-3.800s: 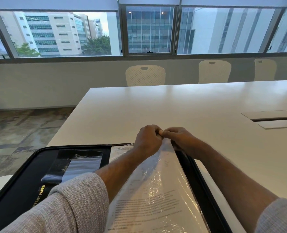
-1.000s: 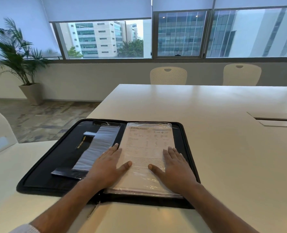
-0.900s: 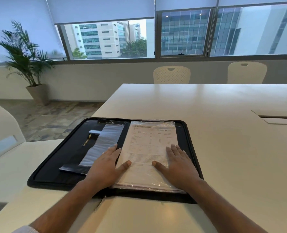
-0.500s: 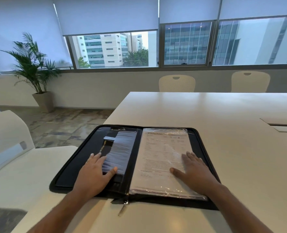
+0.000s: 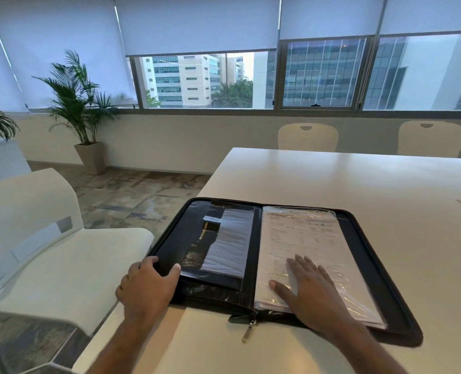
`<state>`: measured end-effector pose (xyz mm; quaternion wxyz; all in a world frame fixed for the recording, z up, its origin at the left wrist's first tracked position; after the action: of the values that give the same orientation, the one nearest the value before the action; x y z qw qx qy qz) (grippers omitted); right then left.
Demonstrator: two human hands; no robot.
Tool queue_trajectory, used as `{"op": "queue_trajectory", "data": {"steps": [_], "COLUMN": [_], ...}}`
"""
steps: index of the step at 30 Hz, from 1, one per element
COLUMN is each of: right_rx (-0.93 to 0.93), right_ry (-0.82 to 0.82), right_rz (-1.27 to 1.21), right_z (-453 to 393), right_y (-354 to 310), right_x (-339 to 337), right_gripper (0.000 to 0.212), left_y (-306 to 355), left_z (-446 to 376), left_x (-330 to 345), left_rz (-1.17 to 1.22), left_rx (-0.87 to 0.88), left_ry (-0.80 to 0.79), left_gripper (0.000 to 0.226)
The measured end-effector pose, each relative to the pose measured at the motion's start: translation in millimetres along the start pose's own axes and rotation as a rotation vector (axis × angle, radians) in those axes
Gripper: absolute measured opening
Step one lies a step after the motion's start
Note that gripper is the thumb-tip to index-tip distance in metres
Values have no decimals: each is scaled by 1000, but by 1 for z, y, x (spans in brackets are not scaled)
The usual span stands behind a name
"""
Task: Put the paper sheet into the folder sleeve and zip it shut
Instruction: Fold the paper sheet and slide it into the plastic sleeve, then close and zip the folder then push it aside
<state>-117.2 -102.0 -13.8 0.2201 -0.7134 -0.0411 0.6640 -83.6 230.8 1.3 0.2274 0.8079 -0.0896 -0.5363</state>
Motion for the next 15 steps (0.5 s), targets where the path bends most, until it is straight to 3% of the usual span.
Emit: {"op": "queue_trajectory", "data": {"steps": [4,6,8,10,12,15], "right_rx": [7,8,9,8,9,21], "right_ry": [-4,-5,-5,-5,-5,-26], "right_rz": [6,11,4,-7,-14,-30], "right_z": [-1,0,2,3,3,3], "right_y": [2,1,2,2,2,1], "right_x": [1,1,0,-2,-3,-4], "right_gripper": [86,86,85,85,85,84], "left_y": [-2,-9,-18,-15,6,48], "left_z": [-5,-12,-20,-23,-15,11], "left_x": [-19,-29,-39,-43,-44,-33], "left_rz": [387,630,937,1269,1488,1574], "left_rx": [-30,-116,-252,-336,-307,-144], "left_ry": [229,304,354,326,250,87], "left_gripper": [28,10,7,14,22,17]}}
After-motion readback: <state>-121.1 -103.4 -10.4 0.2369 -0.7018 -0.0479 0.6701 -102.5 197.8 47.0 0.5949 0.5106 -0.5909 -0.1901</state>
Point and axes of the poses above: each hand's wrist, its own z-axis away from the middle knuckle, its own x-axis out of the palm, y = z × x, the point moved 5 cm from there along -z, towards the middle knuckle, and after that the axes turned 14 degrees about x, right-handed, at the moved point
